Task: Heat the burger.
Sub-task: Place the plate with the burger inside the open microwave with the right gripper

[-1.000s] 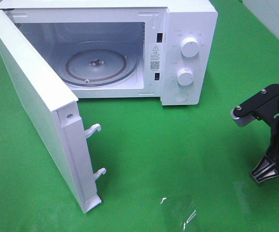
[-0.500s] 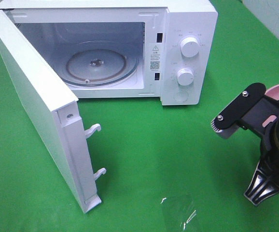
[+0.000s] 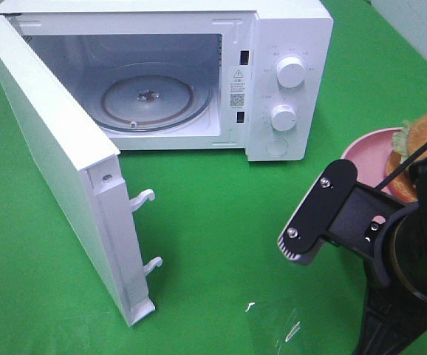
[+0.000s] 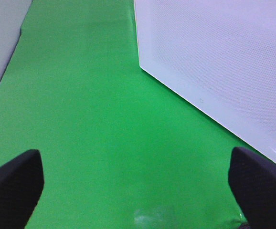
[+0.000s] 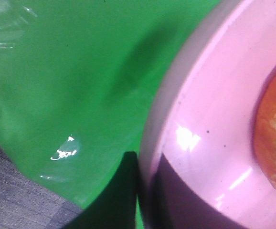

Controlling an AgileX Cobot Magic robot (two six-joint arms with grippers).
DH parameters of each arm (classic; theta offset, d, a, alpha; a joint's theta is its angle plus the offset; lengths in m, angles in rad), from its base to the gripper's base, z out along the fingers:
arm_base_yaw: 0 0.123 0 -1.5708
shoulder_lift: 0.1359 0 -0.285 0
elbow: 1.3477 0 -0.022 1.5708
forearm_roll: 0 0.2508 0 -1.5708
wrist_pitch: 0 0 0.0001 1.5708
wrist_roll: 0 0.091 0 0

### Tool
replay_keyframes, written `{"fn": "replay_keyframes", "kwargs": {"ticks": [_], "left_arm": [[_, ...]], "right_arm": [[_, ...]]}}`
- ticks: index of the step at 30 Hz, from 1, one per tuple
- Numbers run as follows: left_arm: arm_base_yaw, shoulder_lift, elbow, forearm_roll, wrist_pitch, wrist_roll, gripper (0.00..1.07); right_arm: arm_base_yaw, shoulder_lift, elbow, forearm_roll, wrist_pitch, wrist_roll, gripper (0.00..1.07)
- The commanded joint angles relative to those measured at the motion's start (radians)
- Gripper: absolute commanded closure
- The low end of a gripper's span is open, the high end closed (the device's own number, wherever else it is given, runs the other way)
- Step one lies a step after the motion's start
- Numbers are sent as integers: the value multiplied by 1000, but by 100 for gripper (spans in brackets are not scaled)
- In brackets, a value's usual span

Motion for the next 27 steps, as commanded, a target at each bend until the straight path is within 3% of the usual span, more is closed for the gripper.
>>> {"fn": "replay_keyframes", "kwargs": {"ticks": [1,14,27], "left_arm": [[-5,-16,2,-6,-14,-1,9],[-5,-16,2,-6,-14,-1,9],[-5,-16,2,-6,-14,-1,9]], "right_arm": [[69,-20,50,-77,34,-22,107],[258,-150,181,-87,-23,-51,107],[280,-214,222,-148,-31,-181,107]]}}
